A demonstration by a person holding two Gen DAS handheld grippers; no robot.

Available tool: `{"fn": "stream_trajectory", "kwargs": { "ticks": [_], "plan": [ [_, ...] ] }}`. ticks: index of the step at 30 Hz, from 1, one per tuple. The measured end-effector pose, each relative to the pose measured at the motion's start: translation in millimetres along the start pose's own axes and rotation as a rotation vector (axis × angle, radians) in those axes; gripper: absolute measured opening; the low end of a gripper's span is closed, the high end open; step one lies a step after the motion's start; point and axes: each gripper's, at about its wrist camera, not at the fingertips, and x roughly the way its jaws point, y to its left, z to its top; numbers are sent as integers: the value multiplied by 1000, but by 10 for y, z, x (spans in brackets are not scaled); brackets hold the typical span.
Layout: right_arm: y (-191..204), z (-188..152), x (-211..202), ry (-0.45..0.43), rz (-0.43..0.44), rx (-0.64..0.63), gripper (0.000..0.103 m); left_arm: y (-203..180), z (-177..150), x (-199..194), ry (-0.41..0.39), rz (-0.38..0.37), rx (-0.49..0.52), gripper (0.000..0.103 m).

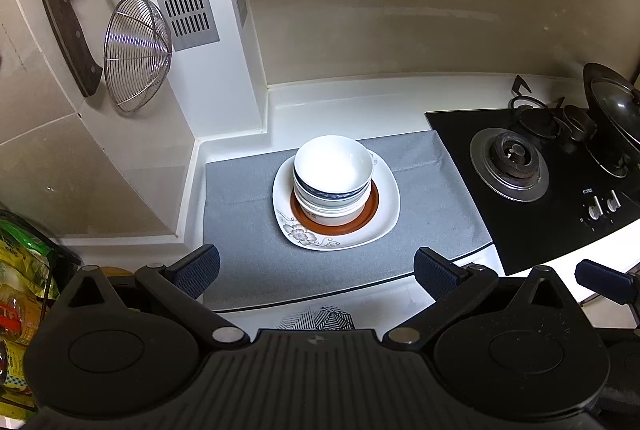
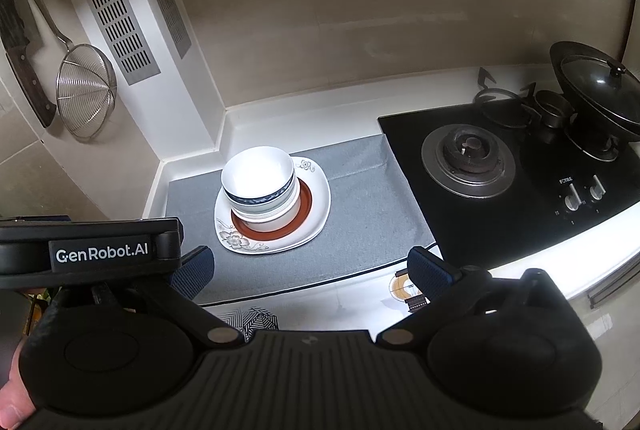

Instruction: Organize plates and bowls

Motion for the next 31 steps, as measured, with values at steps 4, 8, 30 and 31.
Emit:
{"fn": "stream_trajectory", "kwargs": {
  "ticks": [4, 8, 30, 31],
  "plan": [
    [-25, 5, 24, 6, 5, 3, 103, -17, 13, 28, 11, 1, -1, 103],
    [-58, 20, 47, 9, 14, 5, 103, -49, 32, 40, 14, 8, 1, 103],
    [-299, 287, 248, 13, 109, -15, 103, -327, 206, 49, -39, 111, 13, 103],
    [-305, 303, 263, 15, 116, -23, 103, -346, 207, 41, -51, 126, 13, 103]
  ]
}}
